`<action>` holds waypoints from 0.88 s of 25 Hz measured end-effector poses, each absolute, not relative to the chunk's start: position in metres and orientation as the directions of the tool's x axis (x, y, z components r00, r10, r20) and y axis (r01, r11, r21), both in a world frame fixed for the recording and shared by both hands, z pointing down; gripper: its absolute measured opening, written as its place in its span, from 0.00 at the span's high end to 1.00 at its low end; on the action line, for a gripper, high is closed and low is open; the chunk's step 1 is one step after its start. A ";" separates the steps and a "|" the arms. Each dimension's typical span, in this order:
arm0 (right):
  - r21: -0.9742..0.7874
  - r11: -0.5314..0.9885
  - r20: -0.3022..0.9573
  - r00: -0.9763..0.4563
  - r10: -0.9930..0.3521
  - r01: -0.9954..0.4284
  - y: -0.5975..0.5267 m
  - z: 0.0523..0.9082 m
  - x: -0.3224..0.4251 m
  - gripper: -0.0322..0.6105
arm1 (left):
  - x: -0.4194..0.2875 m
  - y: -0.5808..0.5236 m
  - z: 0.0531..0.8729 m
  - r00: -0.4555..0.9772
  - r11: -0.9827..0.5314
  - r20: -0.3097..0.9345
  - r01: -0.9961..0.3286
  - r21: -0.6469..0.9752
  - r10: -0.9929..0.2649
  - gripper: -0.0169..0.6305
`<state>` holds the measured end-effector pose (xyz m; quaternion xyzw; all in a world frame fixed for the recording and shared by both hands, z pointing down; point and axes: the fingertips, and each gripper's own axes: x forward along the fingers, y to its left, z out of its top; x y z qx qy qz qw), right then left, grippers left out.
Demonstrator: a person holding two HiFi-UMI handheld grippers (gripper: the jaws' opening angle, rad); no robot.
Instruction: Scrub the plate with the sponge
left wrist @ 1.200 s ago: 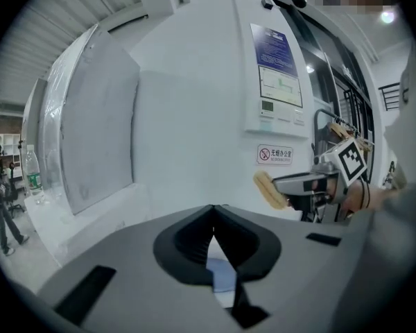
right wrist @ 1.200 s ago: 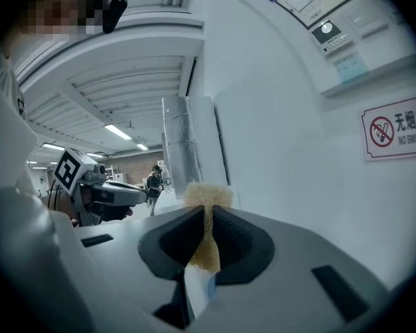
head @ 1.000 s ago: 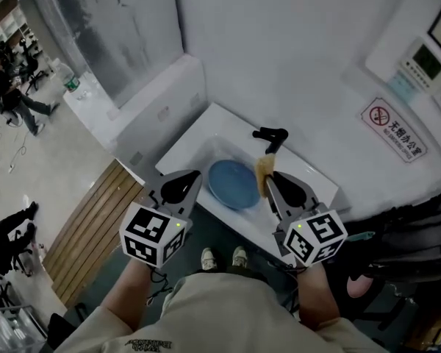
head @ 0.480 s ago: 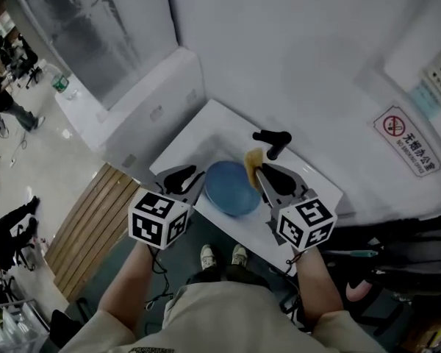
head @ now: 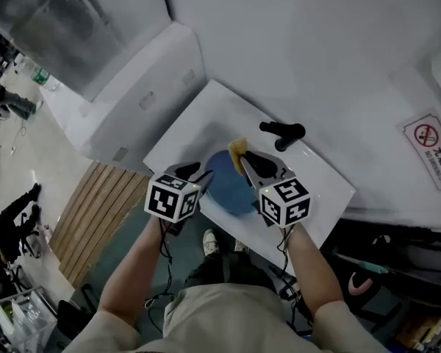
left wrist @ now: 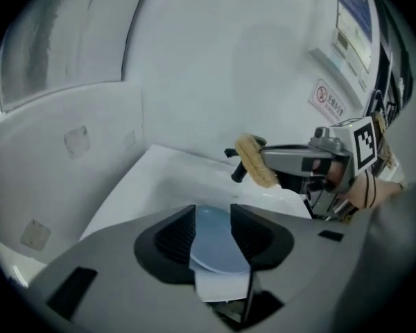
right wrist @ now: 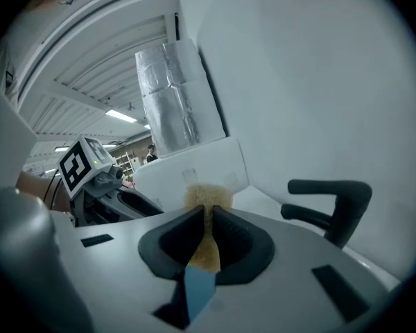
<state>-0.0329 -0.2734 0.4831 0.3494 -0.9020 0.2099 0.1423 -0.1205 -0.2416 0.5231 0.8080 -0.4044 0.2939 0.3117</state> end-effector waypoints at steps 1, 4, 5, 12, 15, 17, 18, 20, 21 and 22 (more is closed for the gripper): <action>-0.284 0.667 0.418 -0.715 -0.560 -0.689 -0.276 0.496 -0.036 0.87 | -0.121 -0.243 0.536 0.498 -0.470 0.741 -0.838 0.277 -0.451 0.72; -0.301 0.666 0.458 -0.716 -0.526 -0.682 -0.284 0.533 -0.043 0.87 | -0.123 -0.249 0.576 0.479 -0.450 0.785 -0.844 0.290 -0.393 0.69; -0.311 0.664 0.470 -0.717 -0.515 -0.681 -0.286 0.546 -0.046 0.87 | -0.124 -0.251 0.590 0.469 -0.441 0.799 -0.849 0.291 -0.376 0.69; -0.342 0.667 0.571 -0.710 -0.412 -0.662 -0.287 0.638 -0.059 0.87 | -0.127 -0.246 0.671 0.422 -0.376 0.877 -0.869 0.320 -0.230 0.65; -0.357 0.673 0.597 -0.713 -0.369 -0.647 -0.282 0.661 -0.068 0.87 | -0.127 -0.242 0.690 0.400 -0.386 0.903 -0.866 0.317 -0.157 0.64; -0.368 0.683 0.606 -0.720 -0.338 -0.631 -0.280 0.673 -0.075 0.87 | -0.124 -0.242 0.696 0.394 -0.393 0.911 -0.862 0.320 -0.123 0.63; -0.376 0.687 0.610 -0.724 -0.321 -0.622 -0.279 0.678 -0.078 0.87 | -0.123 -0.243 0.698 0.388 -0.396 0.915 -0.862 0.318 -0.111 0.64; -0.405 0.690 0.614 -0.738 -0.281 -0.600 -0.275 0.689 -0.085 0.87 | -0.124 -0.245 0.702 0.366 -0.396 0.925 -0.868 0.299 -0.105 0.68; -0.426 0.688 0.612 -0.747 -0.258 -0.587 -0.273 0.694 -0.090 0.87 | -0.127 -0.247 0.703 0.354 -0.396 0.929 -0.872 0.286 -0.108 0.75; -0.444 0.686 0.609 -0.756 -0.240 -0.576 -0.272 0.698 -0.094 0.87 | -0.129 -0.248 0.704 0.348 -0.399 0.931 -0.874 0.279 -0.111 0.79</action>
